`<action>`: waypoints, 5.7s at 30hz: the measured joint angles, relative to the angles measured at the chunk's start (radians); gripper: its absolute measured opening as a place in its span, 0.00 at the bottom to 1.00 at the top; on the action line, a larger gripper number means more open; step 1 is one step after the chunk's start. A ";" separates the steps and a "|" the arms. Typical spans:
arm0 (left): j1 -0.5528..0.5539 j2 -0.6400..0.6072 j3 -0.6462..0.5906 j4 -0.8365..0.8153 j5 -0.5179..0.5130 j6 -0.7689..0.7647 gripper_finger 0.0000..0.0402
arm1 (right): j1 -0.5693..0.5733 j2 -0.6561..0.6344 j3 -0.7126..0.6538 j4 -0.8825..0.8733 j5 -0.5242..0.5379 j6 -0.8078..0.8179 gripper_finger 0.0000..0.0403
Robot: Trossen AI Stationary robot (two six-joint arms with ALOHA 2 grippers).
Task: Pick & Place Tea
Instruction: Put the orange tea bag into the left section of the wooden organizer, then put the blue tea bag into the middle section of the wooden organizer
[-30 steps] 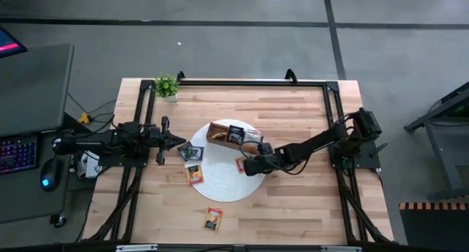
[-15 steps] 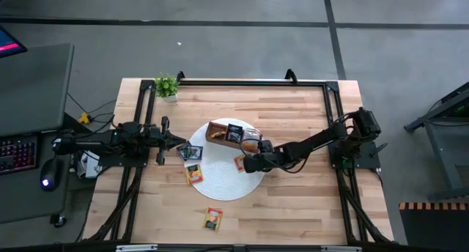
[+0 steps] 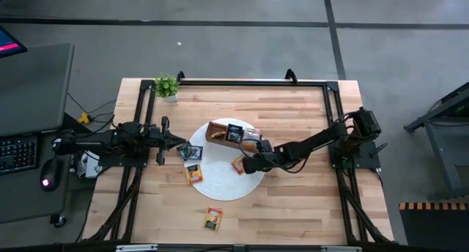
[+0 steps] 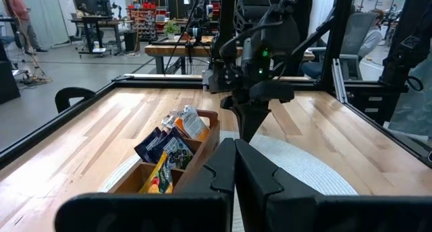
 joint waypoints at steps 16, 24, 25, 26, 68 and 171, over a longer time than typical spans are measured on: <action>0.000 0.000 0.000 0.000 0.000 0.000 0.00 | -0.017 -0.042 0.397 -0.376 0.107 -0.505 0.00; 0.000 0.000 0.000 0.000 0.000 0.000 0.00 | -0.085 -0.027 0.621 -0.568 0.224 -0.881 0.00; 0.000 0.000 0.000 0.000 0.000 0.000 0.00 | -0.095 -0.016 0.645 -0.575 0.226 -0.940 0.00; 0.000 0.000 0.000 0.000 -0.001 0.000 0.00 | -0.105 -0.002 0.668 -0.575 0.226 -1.003 0.00; 0.000 0.000 0.000 0.000 0.000 0.000 0.00 | -0.300 0.271 0.816 -0.505 0.078 -1.270 0.00; 0.000 0.000 0.000 0.000 -0.001 0.000 0.00 | -0.073 -0.576 -0.046 -0.121 -0.010 -0.910 0.00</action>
